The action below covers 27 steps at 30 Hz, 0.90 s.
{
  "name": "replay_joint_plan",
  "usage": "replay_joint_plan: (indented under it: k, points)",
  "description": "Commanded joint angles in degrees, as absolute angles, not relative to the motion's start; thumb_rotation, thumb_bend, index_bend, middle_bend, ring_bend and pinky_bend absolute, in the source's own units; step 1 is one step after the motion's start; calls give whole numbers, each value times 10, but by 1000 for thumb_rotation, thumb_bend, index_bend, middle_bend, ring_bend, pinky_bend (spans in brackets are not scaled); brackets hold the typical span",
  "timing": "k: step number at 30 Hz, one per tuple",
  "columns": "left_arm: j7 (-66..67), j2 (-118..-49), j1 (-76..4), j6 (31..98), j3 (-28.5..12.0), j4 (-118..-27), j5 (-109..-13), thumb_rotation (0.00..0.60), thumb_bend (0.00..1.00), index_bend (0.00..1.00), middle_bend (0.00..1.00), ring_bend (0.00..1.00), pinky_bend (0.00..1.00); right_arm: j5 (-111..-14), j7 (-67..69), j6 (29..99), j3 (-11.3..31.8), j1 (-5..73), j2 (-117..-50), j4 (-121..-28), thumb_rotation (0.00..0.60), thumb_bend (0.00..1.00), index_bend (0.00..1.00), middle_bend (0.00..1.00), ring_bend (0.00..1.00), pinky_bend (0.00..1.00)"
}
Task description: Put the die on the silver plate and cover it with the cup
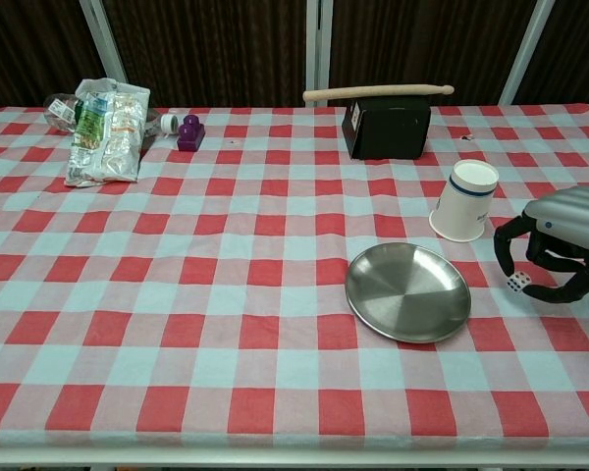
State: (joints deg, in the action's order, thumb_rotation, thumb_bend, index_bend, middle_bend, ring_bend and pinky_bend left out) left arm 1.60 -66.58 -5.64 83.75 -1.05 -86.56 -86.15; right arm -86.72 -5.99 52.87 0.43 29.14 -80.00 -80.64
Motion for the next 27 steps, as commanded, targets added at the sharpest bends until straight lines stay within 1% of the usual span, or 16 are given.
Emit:
replay_joint_plan:
  k: [1,3,8,13,14,17,18,19,20,21,22,23,24,25,27]
  points:
    - [17,-665,-57,838,-11,-866,-862,600,0,213,186,106,77,-878,-36,519,11,312,-789,-830,600,288,600,912,905,985]
    - [18,-665,-57,837,-10,-867,-863,600,0,212,186,106,77,-879,-31,504,15,327,-797,-829,600,288,600,912,905,985]
    - [17,-662,-54,839,-9,-870,-862,600,0,212,186,106,77,-872,-25,461,24,365,-843,-797,600,288,588,912,905,985]
    - [15,-662,-53,836,-10,-867,-856,600,0,212,186,105,77,-868,-35,437,20,387,-882,-764,600,288,548,912,905,985]
    - [14,-663,-54,835,-10,-866,-856,600,0,212,186,105,77,-869,-37,437,19,388,-886,-761,600,288,527,912,905,985]
    - [13,-664,-55,834,-11,-864,-856,600,0,213,186,106,77,-873,-39,444,14,389,-890,-760,600,288,396,910,895,981]
    - [12,-664,-55,836,-12,-863,-856,600,0,213,186,106,77,-876,-38,453,13,387,-887,-764,600,288,323,899,876,976]
    - [11,-665,-55,836,-13,-862,-856,600,0,213,186,105,77,-878,-36,462,12,384,-883,-769,600,288,281,883,857,974]
    - [11,-666,-55,836,-13,-861,-856,600,0,212,186,105,77,-882,-33,472,11,381,-879,-774,600,289,224,844,819,969]
    - [11,-666,-55,836,-13,-861,-856,600,0,212,186,105,77,-886,-29,485,11,378,-873,-780,600,289,174,784,768,960]
    - [11,-667,-56,835,-13,-860,-856,600,0,212,186,106,77,-891,-22,504,11,372,-865,-788,600,288,133,706,701,937]
    - [11,-667,-56,834,-14,-860,-856,600,0,212,186,106,77,-895,-15,519,13,367,-857,-794,600,288,113,648,650,905]
    - [11,-667,-57,834,-14,-860,-857,600,0,212,186,105,77,-899,-6,536,15,363,-850,-799,600,287,92,561,563,830]
    - [11,-667,-58,832,-14,-860,-857,600,0,213,186,105,77,-903,6,561,20,356,-842,-803,600,287,82,498,489,753]
    - [9,-667,-59,831,-13,-860,-858,600,0,212,186,105,77,-906,21,597,29,345,-833,-801,600,287,76,400,348,581]
